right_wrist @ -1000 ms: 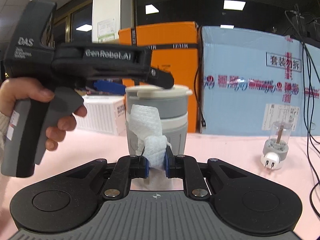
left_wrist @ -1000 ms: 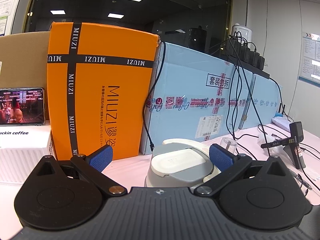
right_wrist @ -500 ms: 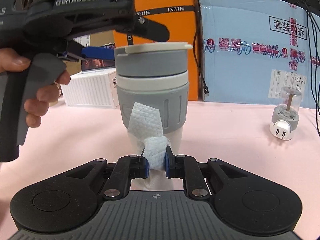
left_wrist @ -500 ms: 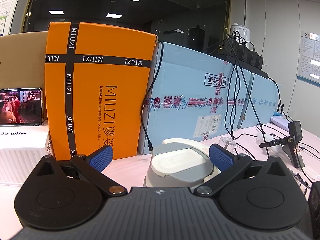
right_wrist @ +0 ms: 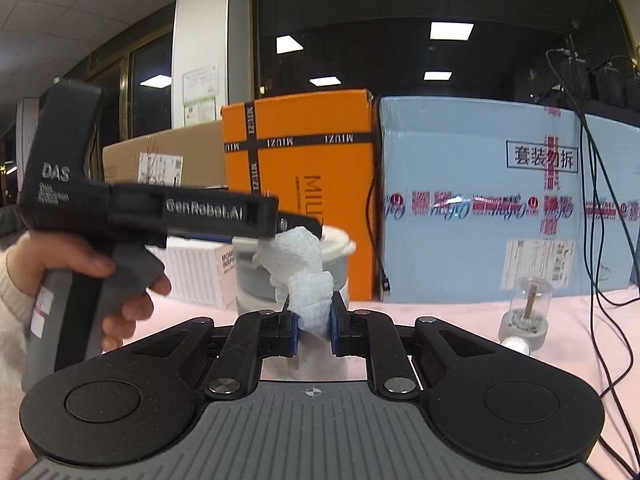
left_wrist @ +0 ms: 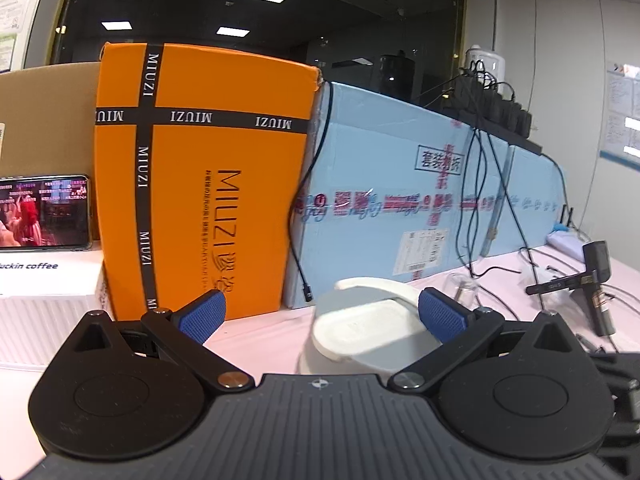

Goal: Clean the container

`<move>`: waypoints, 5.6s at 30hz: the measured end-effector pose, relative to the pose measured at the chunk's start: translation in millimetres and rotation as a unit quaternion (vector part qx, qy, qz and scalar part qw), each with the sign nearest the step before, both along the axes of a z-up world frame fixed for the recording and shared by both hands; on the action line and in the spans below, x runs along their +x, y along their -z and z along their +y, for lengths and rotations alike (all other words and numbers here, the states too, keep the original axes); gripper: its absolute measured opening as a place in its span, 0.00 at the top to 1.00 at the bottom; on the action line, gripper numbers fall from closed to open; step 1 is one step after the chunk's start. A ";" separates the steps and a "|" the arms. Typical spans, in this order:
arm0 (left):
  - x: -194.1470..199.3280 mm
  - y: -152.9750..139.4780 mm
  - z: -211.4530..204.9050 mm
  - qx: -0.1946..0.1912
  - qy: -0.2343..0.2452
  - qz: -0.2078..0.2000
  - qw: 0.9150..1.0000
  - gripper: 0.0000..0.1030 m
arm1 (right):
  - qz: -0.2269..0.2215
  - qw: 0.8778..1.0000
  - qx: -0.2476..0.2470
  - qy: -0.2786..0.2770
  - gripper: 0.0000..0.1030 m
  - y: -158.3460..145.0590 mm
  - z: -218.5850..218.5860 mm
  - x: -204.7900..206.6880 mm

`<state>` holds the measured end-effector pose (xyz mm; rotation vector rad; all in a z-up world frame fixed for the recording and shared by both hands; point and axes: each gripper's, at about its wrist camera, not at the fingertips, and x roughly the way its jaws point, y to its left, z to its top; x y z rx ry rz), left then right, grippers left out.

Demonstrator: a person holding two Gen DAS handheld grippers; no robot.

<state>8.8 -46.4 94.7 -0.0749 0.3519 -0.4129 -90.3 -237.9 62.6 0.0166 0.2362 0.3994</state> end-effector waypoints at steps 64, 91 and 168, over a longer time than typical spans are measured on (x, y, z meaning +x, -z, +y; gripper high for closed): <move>-40.9 51.0 -18.8 0.031 0.077 -0.155 0.984 0.25 | 0.186 0.920 0.342 0.048 0.87 71.7 -97.4 42.7; -30.3 -26.4 -8.8 0.069 0.023 -0.086 0.994 0.00 | 0.055 0.912 0.405 -0.011 0.87 44.1 -86.2 20.0; -10.6 -5.7 3.9 0.054 0.001 -0.049 0.997 0.00 | 0.064 0.966 0.249 0.040 0.88 10.1 -9.9 -9.6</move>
